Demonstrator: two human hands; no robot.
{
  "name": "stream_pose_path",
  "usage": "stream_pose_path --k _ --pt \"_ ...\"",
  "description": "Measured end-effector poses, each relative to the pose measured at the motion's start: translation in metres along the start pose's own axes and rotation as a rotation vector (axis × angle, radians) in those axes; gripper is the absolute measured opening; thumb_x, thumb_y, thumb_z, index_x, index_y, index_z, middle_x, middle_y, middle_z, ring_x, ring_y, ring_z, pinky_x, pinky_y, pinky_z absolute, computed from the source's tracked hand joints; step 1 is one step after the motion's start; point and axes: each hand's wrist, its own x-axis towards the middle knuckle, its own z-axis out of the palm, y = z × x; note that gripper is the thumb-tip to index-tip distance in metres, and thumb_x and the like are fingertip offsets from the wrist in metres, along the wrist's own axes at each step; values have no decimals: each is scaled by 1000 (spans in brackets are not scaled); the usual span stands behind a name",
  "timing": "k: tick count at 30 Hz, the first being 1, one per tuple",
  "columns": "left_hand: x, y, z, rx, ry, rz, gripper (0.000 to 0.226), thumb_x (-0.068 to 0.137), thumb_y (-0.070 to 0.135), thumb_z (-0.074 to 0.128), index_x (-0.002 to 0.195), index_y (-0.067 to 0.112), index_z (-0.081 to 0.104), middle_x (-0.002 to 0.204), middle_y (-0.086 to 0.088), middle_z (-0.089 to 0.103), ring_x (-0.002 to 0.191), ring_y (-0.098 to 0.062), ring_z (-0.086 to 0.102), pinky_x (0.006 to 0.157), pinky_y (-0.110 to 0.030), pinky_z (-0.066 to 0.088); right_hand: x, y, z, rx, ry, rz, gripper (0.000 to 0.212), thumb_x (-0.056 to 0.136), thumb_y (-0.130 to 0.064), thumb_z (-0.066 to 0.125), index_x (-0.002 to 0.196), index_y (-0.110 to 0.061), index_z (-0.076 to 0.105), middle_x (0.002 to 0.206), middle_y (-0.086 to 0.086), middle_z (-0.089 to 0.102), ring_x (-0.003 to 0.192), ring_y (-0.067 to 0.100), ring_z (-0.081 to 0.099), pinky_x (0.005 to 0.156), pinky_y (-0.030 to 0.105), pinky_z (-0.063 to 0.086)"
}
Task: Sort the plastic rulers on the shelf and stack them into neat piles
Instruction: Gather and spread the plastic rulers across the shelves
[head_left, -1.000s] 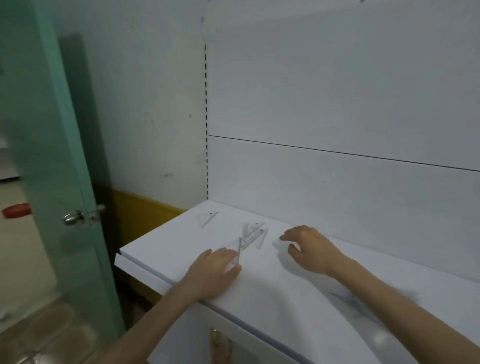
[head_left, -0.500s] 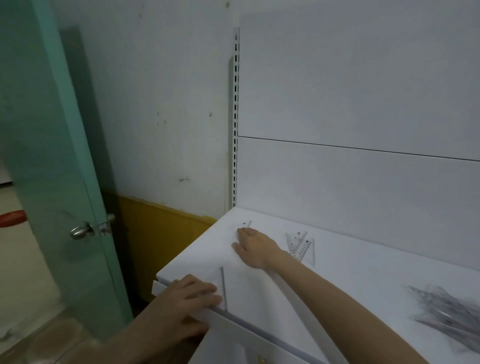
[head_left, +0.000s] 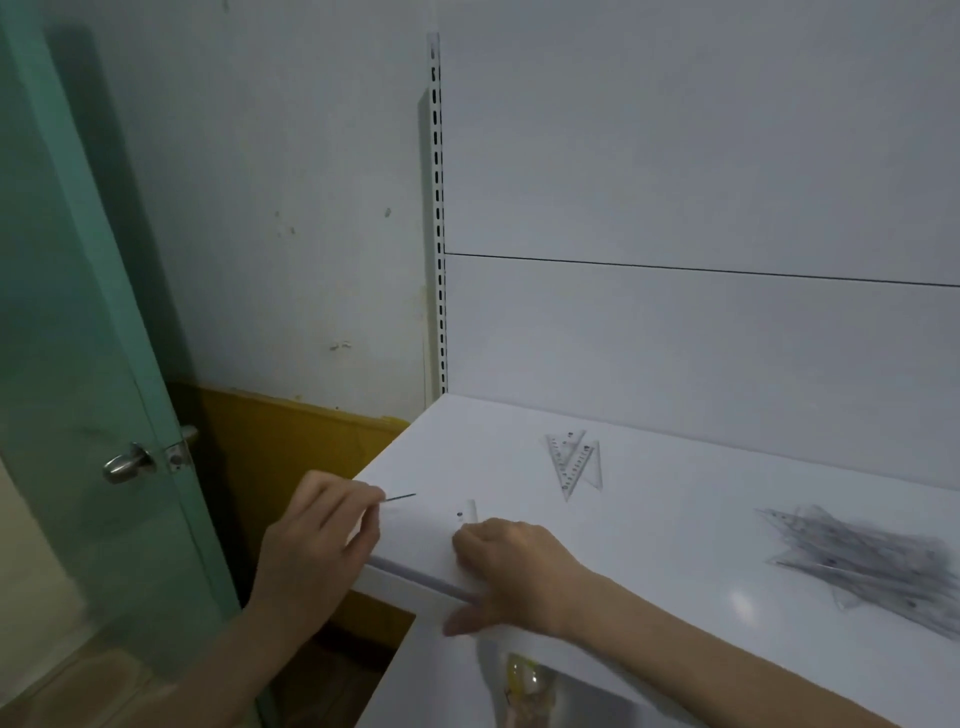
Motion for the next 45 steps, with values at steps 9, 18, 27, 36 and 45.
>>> stream_pose_path --k 9,18,27,36,45 --pt "46 55 30 -258 77 -77 43 93 31 46 73 1 70 75 -8 69 77 -17 57 67 -25 50 -67 1 -12 -158 379 -188 14 81 -6 60 76 -15 52 68 -2 51 58 13 48 40 23 30" --pt "97 159 68 -665 -78 -119 20 77 27 56 71 9 60 76 3 57 82 -11 46 78 -6 33 -207 113 -45 -352 511 221 19 83 6 49 86 -2 66 91 13 68 76 29 67 49 35 54" --pt "112 216 86 -704 -166 -159 22 74 36 55 74 14 55 79 8 52 92 -9 42 92 -20 37 -258 185 -44 -152 183 572 29 94 -16 35 105 -6 60 93 7 68 82 33 56 87 39 44" --pt "129 267 68 -827 -235 -21 10 81 20 63 80 14 55 90 13 46 83 -7 49 73 -28 48 -254 165 -78 -36 311 325 66 89 -26 61 148 -19 31 152 -2 36 137 16 35 105 18 24" --pt "143 321 49 -883 -156 241 7 86 6 64 87 11 59 95 3 51 87 -6 49 63 -28 50 -286 165 -69 -203 525 154 25 93 -20 46 102 -15 69 79 -6 68 67 15 60 47 22 40"
